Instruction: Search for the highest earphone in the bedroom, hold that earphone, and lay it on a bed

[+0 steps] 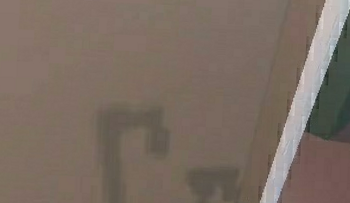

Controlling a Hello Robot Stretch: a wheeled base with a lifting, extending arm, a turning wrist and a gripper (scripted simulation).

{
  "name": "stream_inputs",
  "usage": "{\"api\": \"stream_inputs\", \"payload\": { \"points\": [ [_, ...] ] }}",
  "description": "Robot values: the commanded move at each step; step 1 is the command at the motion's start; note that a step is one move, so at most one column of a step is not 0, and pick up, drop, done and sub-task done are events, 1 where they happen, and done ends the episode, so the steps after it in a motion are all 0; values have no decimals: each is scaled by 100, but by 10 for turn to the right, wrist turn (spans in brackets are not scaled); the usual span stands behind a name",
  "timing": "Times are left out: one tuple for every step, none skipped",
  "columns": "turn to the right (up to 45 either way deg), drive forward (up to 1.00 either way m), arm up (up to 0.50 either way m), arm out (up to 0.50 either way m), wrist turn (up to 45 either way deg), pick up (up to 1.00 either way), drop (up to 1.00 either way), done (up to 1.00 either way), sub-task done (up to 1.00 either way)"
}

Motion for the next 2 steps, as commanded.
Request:
{"api": "stream_inputs", "payload": {
  "points": [
    [450, 0, 0, 0, 0, 0, 0, 0, 0],
    [60, 0, 0, 0, 0, 0, 0, 0, 0]
  ]
}}
